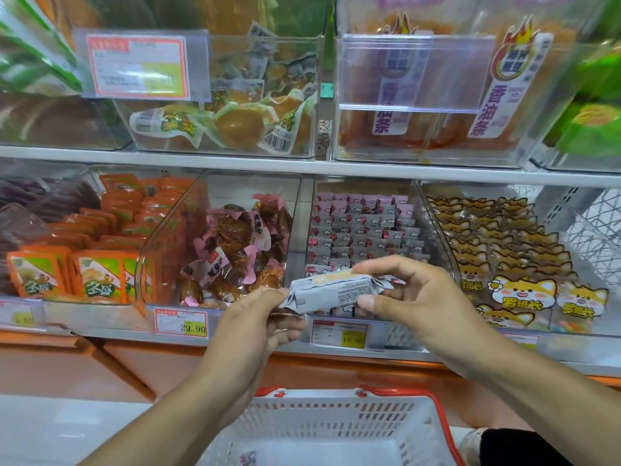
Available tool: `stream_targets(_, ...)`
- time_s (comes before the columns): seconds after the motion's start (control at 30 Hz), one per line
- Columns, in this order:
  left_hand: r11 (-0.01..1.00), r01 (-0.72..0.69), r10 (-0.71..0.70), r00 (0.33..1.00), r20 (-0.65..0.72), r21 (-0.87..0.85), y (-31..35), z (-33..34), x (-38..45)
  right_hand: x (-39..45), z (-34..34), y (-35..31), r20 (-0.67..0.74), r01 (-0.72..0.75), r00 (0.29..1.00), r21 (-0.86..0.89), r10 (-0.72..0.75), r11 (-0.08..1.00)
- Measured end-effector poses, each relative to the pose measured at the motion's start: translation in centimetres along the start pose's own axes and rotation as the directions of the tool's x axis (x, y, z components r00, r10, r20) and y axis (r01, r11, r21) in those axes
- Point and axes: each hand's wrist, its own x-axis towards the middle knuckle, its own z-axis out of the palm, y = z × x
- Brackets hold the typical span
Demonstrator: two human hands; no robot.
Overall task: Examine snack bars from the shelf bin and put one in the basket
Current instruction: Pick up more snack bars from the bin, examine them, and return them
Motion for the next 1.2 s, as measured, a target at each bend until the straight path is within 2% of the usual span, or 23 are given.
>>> stream_targets(0.1,0.997,-0.071,0.073,0.995,0.066,-0.03,0.1,0.0,-0.1,0.0,0.1,0.4,-0.028,-0.033,0.999,0.092,0.036,0.995)
stream_targets(0.2,0.994,-0.088,0.094,0.989,0.113,-0.058,0.2,0.1,-0.3,0.1,0.0,0.6,-0.115,-0.073,0.989,0.165,0.092,0.984)
stream_targets(0.37,0.999,-0.052,0.052,0.998,0.03,-0.018,0.0,0.5,-0.1,0.8,-0.3,0.8,-0.101,-0.192,0.968,0.294,0.23,0.936)
stream_targets(0.47,0.997,0.009,-0.005,0.999,0.045,-0.08,0.0,0.6,0.2,1.2,-0.5,0.9,-0.102,-0.244,0.944,0.425,0.314,0.872)
stream_targets(0.6,0.985,0.028,-0.032,0.999,-0.025,-0.169,0.3,1.1,0.6,1.4,-0.3,0.8,-0.15,-0.248,0.909,0.558,0.39,0.792)
stream_targets(0.7,0.994,-0.033,0.029,0.999,-0.038,-0.106,0.3,1.9,0.7,1.8,0.0,0.8,-0.283,-0.173,0.876,0.573,0.391,0.801)
stream_targets(0.8,0.984,-0.137,0.139,0.99,-0.011,0.112,0.3,2.6,0.6,3.0,-0.8,0.1,-0.503,-0.059,0.788,0.514,0.357,0.855)
stream_targets(0.87,0.888,-0.269,0.278,0.96,0.03,0.373,0.0,2.8,0.5,4.4,-1.6,-0.5,-0.603,0.047,0.744,0.479,0.289,0.877)
stream_targets(0.9,0.793,-0.343,0.349,0.933,0.085,0.504,-0.2,2.9,0.4,5.2,-1.9,-0.8,-0.646,0.096,0.731,0.414,0.218,0.905)
stream_targets(0.97,0.553,-0.48,0.427,0.865,0.263,0.681,-0.6,3.3,0.1,6.9,-2.2,-1.4,-0.695,0.18,0.718,0.249,0.046,0.952)
stream_targets(1.03,0.296,-0.575,0.41,0.798,0.442,0.763,-1.0,3.5,-0.1,8.5,-2.5,-1.8,-0.715,0.229,0.698,0.164,-0.045,0.959)
stream_targets(1.1,0.111,-0.621,0.342,0.757,0.557,0.776,-1.8,3.5,0.1,9.9,-3.3,-1.8,-0.739,0.2,0.671,0.101,-0.061,0.975)
stream_targets(1.2,0.009,-0.649,0.271,0.734,0.623,0.761,-2.8,3.4,0.4,12.3,-4.6,-0.8,-0.791,-0.051,0.604,-0.16,-0.097,0.986)
